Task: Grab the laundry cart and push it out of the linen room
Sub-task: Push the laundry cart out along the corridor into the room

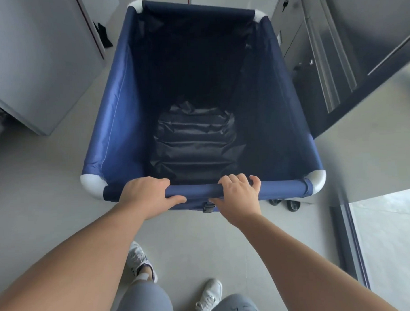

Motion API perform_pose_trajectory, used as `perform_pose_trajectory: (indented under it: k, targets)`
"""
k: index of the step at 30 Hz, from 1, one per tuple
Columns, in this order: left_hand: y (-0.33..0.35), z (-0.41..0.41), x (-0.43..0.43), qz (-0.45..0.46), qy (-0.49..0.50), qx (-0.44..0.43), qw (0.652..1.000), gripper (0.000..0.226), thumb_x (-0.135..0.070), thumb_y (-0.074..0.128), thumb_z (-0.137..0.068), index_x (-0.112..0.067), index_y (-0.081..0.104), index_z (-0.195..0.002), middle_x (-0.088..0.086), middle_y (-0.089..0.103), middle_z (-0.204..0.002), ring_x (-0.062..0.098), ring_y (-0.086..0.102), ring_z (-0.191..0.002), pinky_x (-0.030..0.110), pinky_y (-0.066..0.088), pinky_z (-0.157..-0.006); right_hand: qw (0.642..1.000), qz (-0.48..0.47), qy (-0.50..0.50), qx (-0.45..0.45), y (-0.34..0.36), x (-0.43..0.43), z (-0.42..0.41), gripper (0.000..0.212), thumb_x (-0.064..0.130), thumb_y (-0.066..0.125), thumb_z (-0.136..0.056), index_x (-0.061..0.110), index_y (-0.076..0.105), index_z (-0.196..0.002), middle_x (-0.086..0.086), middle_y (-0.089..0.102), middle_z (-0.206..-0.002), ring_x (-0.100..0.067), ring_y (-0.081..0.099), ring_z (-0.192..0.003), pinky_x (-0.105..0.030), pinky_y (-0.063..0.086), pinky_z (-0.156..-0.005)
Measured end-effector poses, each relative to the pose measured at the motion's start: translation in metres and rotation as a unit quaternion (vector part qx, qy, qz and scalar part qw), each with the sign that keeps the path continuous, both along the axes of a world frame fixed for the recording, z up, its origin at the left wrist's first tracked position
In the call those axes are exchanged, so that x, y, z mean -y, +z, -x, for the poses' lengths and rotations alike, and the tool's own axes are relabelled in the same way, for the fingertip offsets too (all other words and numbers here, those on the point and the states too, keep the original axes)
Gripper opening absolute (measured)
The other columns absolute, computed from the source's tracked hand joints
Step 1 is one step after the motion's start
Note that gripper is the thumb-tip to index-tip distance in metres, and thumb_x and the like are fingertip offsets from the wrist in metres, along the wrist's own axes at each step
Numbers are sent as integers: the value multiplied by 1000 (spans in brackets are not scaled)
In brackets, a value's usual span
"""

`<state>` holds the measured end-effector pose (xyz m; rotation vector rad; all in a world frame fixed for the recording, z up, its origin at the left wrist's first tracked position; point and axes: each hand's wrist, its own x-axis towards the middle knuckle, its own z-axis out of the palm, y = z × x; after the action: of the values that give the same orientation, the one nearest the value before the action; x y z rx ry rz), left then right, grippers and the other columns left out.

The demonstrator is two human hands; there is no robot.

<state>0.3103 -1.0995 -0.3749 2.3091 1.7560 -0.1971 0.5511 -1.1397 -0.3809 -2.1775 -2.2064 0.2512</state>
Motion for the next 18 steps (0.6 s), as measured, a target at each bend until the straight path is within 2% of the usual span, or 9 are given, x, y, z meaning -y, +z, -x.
perform_pose_trajectory:
  k: [12, 18]
  targets:
    - [-3, 30, 8, -45, 46, -4, 998, 67, -90, 22, -68, -25, 39, -66, -9, 53, -61, 17, 52, -61, 31, 28, -50, 998, 7, 69, -5, 1, -28, 24, 35, 55, 60, -86, 27, 57, -106, 10, 56, -95, -20, 48, -101, -50, 15, -112]
    - [-5, 48, -10, -76, 54, -12, 996, 64, -87, 27, -72, -24, 39, -66, -8, 51, -60, 19, 52, -61, 32, 30, -51, 996, 5, 86, -6, 4, -55, 43, 36, 56, 59, -87, 27, 57, -108, 10, 57, -98, -19, 47, -103, -50, 14, -112]
